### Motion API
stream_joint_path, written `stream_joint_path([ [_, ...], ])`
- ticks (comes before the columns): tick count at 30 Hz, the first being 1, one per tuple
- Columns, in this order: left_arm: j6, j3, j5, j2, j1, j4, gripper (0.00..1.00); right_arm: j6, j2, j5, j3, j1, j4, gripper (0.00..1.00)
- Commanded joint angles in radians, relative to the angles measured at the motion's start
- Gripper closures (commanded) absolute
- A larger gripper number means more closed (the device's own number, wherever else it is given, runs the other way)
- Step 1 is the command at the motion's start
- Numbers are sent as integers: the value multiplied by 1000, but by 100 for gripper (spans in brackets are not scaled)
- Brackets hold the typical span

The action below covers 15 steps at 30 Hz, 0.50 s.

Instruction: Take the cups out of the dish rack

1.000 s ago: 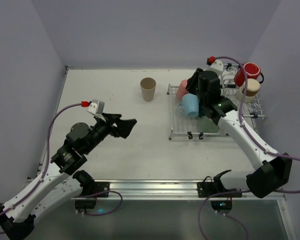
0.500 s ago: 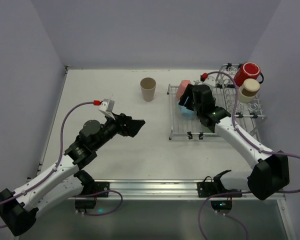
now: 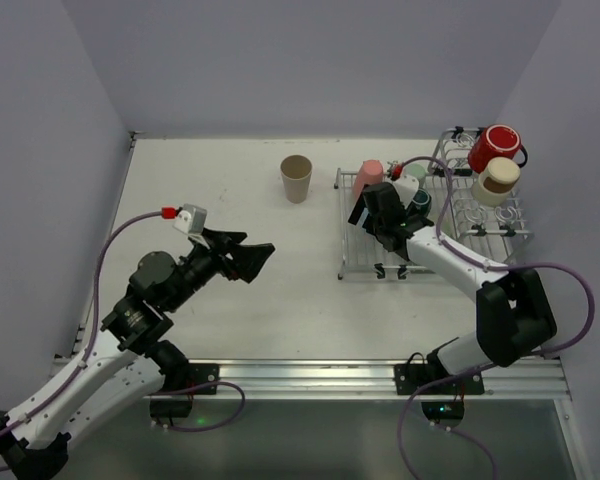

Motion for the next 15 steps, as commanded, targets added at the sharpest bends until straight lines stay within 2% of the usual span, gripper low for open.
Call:
stream_joint_path([
  [1,86,89,-29,-54,4,-108,3,43,24,110,48,3,-10,1],
  [5,121,106,-81,-80,4,-153,2,34,71,117,72,0,-32,1],
  [15,132,89,-94,-80,4,-156,2,-12,185,90,169,-31,-36,1],
])
